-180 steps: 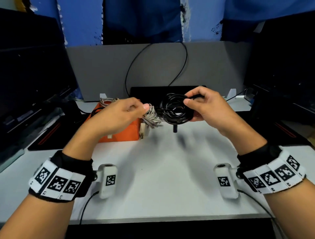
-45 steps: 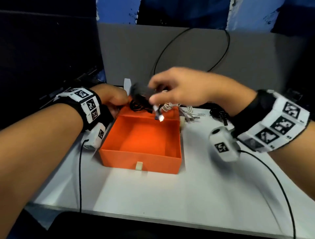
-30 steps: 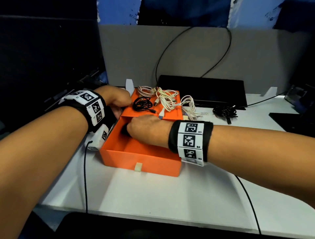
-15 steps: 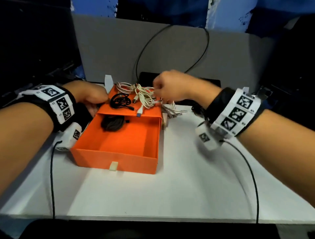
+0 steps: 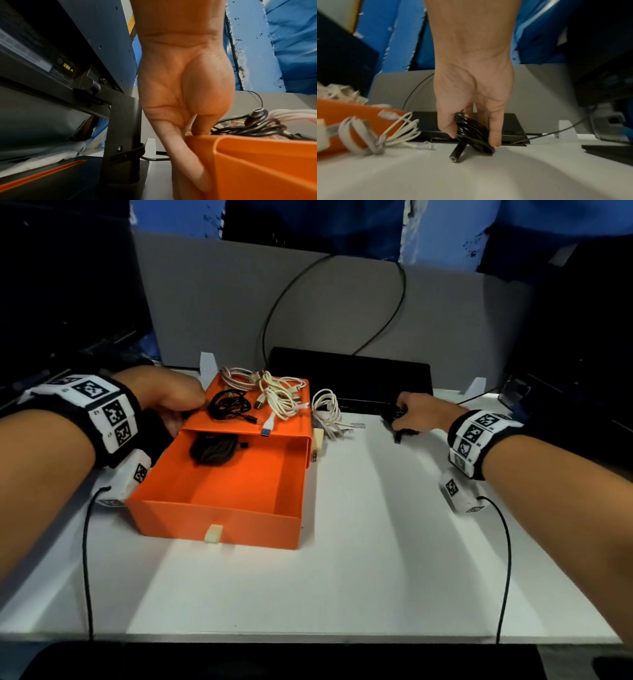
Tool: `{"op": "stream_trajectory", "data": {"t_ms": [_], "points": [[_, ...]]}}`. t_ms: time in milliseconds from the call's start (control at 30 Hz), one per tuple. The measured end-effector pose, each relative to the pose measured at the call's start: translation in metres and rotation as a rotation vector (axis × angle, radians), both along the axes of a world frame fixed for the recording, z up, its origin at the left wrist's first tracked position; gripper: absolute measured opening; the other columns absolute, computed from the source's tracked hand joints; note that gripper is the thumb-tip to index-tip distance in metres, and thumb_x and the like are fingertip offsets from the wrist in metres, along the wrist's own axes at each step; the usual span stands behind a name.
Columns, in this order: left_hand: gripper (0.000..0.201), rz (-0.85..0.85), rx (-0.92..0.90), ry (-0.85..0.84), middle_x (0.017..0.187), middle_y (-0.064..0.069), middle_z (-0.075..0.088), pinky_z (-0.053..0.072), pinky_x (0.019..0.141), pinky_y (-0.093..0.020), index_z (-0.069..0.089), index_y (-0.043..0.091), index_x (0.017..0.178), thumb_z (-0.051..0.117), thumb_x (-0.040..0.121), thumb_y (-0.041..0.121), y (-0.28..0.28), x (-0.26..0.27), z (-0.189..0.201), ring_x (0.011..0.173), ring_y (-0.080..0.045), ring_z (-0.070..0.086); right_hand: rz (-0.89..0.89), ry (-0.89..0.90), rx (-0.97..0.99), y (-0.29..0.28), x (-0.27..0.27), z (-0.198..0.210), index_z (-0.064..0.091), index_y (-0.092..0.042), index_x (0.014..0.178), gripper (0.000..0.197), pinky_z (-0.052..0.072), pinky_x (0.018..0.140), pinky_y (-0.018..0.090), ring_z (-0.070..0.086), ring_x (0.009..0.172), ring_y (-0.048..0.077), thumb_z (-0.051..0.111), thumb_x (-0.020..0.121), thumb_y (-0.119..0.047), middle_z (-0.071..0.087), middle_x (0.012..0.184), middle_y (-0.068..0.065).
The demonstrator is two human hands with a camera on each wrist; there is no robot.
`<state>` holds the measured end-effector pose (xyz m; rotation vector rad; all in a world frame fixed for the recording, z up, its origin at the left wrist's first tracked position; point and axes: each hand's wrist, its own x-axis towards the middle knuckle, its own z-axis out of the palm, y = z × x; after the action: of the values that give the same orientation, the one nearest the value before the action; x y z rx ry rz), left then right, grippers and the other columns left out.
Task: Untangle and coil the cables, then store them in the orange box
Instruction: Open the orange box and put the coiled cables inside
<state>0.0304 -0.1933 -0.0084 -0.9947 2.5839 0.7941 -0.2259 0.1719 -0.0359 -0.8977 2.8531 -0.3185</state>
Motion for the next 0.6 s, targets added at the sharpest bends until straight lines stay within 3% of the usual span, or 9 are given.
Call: {"op": "stream_trajectory", "data": {"t_ms": [100,167,233,333,400,467,533,600], "points": [[0.033,0.009,0.004,0.005,0.098,-0.032,0.073,0.063,0.053,-0.042,0.062,-0.005,0.123,0.042,0.104,0.014,-0.001,0.0,-0.001,0.078,-0.045,0.075,-0.127,-0.174,-0.325,0.008,-0.003,0.007,0.048,-0.01,0.096,0.02,0.063,0.074,0.048,0.068,0.073,0.026,0.068,0.094,-0.015,0.063,0.089,0.011],[0.033,0.012,0.014,0.01,0.099,-0.032,0.073,0.062,0.051,-0.041,0.061,-0.005,0.124,0.042,0.104,0.013,0.0,-0.001,-0.002,0.078,-0.044,0.075,-0.195,-0.277,-0.519,0.011,0.004,0.018,0.05,-0.01,0.1,0.015,0.066,0.065,0.041,0.071,0.072,0.03,0.064,0.099,-0.015,0.062,0.098,0.016],[0.033,0.012,0.023,0.016,0.099,-0.032,0.073,0.062,0.051,-0.042,0.062,-0.006,0.123,0.042,0.104,0.012,0.0,0.0,-0.002,0.076,-0.043,0.075,-0.159,-0.394,-0.702,0.01,0.022,0.037,0.055,-0.01,0.102,0.007,0.064,0.057,0.032,0.075,0.074,0.033,0.06,0.102,-0.015,0.066,0.111,0.022],[0.032,0.006,0.028,0.028,0.1,-0.032,0.073,0.062,0.052,-0.043,0.062,-0.008,0.121,0.041,0.103,0.008,0.003,0.002,-0.001,0.069,-0.04,0.074,0.037,-0.514,-0.88,-0.002,0.067,0.074,0.055,-0.017,0.096,0.011,0.065,0.068,0.036,0.076,0.072,0.029,0.051,0.104,-0.011,0.074,0.116,0.016],[0.031,-0.004,0.015,0.036,0.098,-0.031,0.073,0.062,0.051,-0.042,0.062,-0.008,0.12,0.041,0.103,0.007,0.005,0.004,0.0,0.067,-0.039,0.074,0.208,-0.516,-0.879,-0.013,0.109,0.095,0.053,-0.02,0.098,0.013,0.065,0.072,0.037,0.072,0.071,0.024,0.052,0.104,-0.009,0.077,0.109,0.01],[0.029,-0.014,0.003,0.051,0.096,-0.03,0.073,0.061,0.048,-0.04,0.062,-0.007,0.118,0.041,0.104,0.007,0.008,0.005,0.002,0.061,-0.036,0.073,0.415,-0.408,-0.768,-0.024,0.154,0.106,0.054,-0.02,0.102,0.013,0.064,0.074,0.036,0.07,0.077,0.02,0.057,0.102,-0.007,0.077,0.1,0.002],[0.03,-0.026,-0.002,0.049,0.096,-0.03,0.072,0.06,0.047,-0.038,0.063,-0.009,0.119,0.043,0.103,0.007,0.009,0.006,0.003,0.059,-0.035,0.072,0.611,-0.149,-0.56,-0.036,0.2,0.108,0.058,-0.022,0.106,0.013,0.06,0.077,0.034,0.067,0.081,0.013,0.064,0.098,-0.014,0.071,0.094,-0.007],[0.031,-0.036,0.0,0.047,0.095,-0.03,0.072,0.059,0.045,-0.036,0.063,-0.011,0.118,0.044,0.103,0.008,0.01,0.008,0.003,0.058,-0.033,0.071,0.765,0.157,-0.3,-0.05,0.239,0.1,0.06,-0.026,0.111,0.019,0.052,0.074,0.033,0.062,0.079,0.014,0.065,0.093,-0.031,0.067,0.093,-0.01]]}}
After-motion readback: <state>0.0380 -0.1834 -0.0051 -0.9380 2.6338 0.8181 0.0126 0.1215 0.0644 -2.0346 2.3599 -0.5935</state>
